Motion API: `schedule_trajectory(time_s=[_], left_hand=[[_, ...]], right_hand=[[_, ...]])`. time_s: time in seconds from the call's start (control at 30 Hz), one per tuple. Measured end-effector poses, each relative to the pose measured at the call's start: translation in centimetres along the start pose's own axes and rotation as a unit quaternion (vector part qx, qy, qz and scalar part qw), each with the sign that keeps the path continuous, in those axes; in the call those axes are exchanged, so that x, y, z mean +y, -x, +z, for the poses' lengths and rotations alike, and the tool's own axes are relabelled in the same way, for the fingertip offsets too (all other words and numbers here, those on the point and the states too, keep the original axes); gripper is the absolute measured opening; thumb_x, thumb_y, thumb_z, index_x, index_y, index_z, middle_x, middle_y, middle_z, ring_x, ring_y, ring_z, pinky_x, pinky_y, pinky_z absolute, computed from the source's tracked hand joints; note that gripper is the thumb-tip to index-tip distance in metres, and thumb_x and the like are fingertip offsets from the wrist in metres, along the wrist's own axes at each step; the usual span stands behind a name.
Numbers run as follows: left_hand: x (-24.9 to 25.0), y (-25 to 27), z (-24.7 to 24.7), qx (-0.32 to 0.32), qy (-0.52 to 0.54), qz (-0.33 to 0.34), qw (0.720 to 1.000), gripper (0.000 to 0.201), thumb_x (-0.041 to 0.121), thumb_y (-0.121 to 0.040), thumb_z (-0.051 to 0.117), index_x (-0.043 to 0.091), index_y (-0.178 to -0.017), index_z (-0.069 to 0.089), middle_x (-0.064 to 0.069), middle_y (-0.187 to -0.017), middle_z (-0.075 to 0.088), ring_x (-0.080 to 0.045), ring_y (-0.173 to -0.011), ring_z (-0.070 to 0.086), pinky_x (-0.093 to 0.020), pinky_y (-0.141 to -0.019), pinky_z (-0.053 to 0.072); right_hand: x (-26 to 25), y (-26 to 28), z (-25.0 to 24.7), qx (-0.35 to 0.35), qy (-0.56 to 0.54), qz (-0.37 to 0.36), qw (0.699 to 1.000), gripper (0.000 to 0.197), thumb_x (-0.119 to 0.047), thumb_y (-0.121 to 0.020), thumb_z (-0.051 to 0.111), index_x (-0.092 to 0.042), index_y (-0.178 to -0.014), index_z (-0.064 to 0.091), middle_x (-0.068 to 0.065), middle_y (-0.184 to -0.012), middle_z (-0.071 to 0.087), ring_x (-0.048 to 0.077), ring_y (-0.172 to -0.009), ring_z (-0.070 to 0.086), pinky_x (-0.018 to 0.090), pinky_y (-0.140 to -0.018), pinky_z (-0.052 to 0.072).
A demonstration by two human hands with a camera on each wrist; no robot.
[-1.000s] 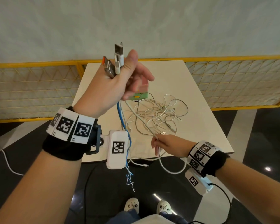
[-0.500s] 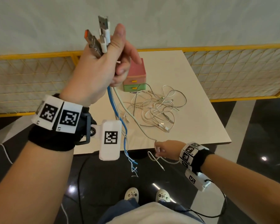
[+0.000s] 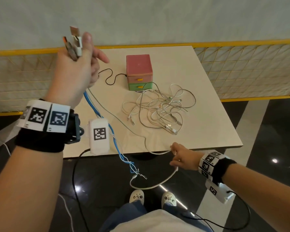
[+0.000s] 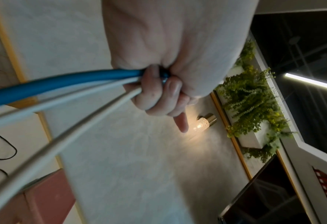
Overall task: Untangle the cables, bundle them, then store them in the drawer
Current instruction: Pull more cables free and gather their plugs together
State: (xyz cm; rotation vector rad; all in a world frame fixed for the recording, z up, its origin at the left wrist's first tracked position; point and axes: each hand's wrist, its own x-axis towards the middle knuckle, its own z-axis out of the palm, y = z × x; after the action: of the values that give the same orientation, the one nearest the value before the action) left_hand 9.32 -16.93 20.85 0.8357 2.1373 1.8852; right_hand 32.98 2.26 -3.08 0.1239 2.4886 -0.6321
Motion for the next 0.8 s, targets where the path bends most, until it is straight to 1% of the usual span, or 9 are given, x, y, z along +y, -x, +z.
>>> schedule_trajectory(time_s=[0.1, 0.2, 0.27, 0.43, 0.5, 0.57, 0.63, 0.73, 0.8], left_hand=[[0.5, 0.2, 0.1, -0.037, 0.03, -0.006, 0.999, 0.054, 0.043, -0.104, 0.034, 0.015, -0.068, 0.061, 0.003, -0.047, 0.031, -0.011, -0.035, 0.023, -0.022, -0.041, 0.014], [0.2, 0.9, 1.9, -0.134, 0.049, -0.022, 0.99, 0.055, 0.042, -0.104, 0.034, 0.015, -0.066, 0.064, 0.003, -0.047, 0.03, -0.01, -0.035, 0.021, -0.019, -0.04, 0.015], [0.1, 1.7, 3.1, -0.196, 0.059, -0.026, 0.979, 0.056, 0.041, -0.104, 0.034, 0.015, -0.066, 0.066, 0.003, -0.047, 0.032, -0.01, -0.035, 0.023, -0.018, -0.039, 0.018], [0.8, 2.5, 4.7, -0.242, 0.114, -0.015, 0.964, 0.055, 0.038, -0.105, 0.032, 0.01, -0.07, 0.065, 0.002, -0.048, 0.034, -0.01, -0.036, 0.027, -0.018, -0.04, 0.021], [0.7, 3.0, 5.3, -0.257, 0.066, -0.004, 0.964, 0.056, 0.04, -0.105, 0.032, 0.011, -0.072, 0.067, -0.001, -0.051, 0.043, -0.014, -0.041, 0.038, -0.022, -0.042, 0.032], [0.2, 3.7, 6.1, -0.28, -0.048, 0.02, 0.959, 0.056, 0.042, -0.104, 0.03, 0.013, -0.079, 0.071, -0.003, -0.064, 0.06, -0.016, -0.058, 0.057, -0.026, -0.061, 0.048], [-0.5, 4.2, 7.0, -0.31, -0.148, 0.045, 0.938, 0.055, 0.045, -0.103, 0.028, 0.02, -0.087, 0.074, 0.002, -0.083, 0.071, -0.005, -0.082, 0.065, -0.015, -0.084, 0.046], [-1.4, 4.6, 7.9, -0.323, -0.183, 0.02, 0.928, 0.051, 0.043, -0.102, 0.034, 0.018, -0.088, 0.076, 0.003, -0.098, 0.072, 0.008, -0.073, 0.064, 0.0, -0.064, 0.041], [-1.5, 4.5, 7.9, -0.292, -0.157, 0.005, 0.944, 0.054, 0.041, -0.103, 0.034, 0.008, -0.079, 0.069, -0.008, -0.093, 0.071, 0.005, -0.054, 0.062, -0.006, -0.052, 0.045]], right_hand=[[1.1, -0.4, 1.2, -0.01, 0.015, -0.014, 1.0, 0.02, -0.023, -0.092, 0.056, -0.015, -0.102, 0.071, 0.001, -0.148, 0.025, 0.015, -0.144, 0.013, 0.029, -0.115, 0.025], [0.6, -1.4, 0.5, 0.042, -0.025, -0.032, 0.998, 0.03, -0.002, -0.085, 0.059, -0.017, -0.109, 0.066, -0.002, -0.138, 0.032, 0.02, -0.134, 0.035, 0.018, -0.103, 0.034], [-0.2, -2.1, -0.4, 0.087, -0.064, -0.031, 0.994, 0.038, 0.006, -0.081, 0.059, -0.017, -0.112, 0.061, -0.002, -0.129, 0.035, 0.02, -0.118, 0.048, 0.02, -0.097, 0.043], [-1.8, -3.0, -1.8, 0.111, -0.071, -0.035, 0.991, 0.063, -0.024, -0.079, 0.072, -0.022, -0.134, 0.042, 0.002, -0.13, 0.037, 0.019, -0.116, 0.048, 0.034, -0.099, 0.044], [-3.6, -2.9, -3.0, 0.159, -0.133, -0.089, 0.974, 0.085, -0.039, -0.075, 0.075, -0.023, -0.144, 0.028, 0.002, -0.138, 0.036, 0.015, -0.124, 0.042, 0.032, -0.106, 0.037], [-6.6, -2.4, -5.1, 0.202, -0.206, -0.136, 0.948, 0.091, -0.041, -0.075, 0.076, -0.024, -0.147, 0.023, -0.001, -0.143, 0.036, 0.005, -0.128, 0.038, 0.022, -0.107, 0.032], [-9.7, -1.8, -7.2, 0.239, -0.27, -0.178, 0.916, 0.07, -0.029, -0.082, 0.071, -0.015, -0.14, 0.034, -0.005, -0.134, 0.048, -0.01, -0.116, 0.044, 0.011, -0.101, 0.034], [-12.8, -2.0, -9.1, 0.302, -0.38, -0.232, 0.843, 0.013, -0.005, -0.094, 0.047, 0.0, -0.102, 0.054, 0.003, -0.09, 0.062, -0.01, -0.077, 0.06, 0.012, -0.079, 0.049], [-13.5, -2.3, -9.2, 0.317, -0.417, -0.232, 0.82, 0.019, -0.004, -0.096, 0.034, -0.01, -0.086, 0.049, 0.006, -0.071, 0.053, 0.001, -0.057, 0.054, 0.029, -0.068, 0.054]])
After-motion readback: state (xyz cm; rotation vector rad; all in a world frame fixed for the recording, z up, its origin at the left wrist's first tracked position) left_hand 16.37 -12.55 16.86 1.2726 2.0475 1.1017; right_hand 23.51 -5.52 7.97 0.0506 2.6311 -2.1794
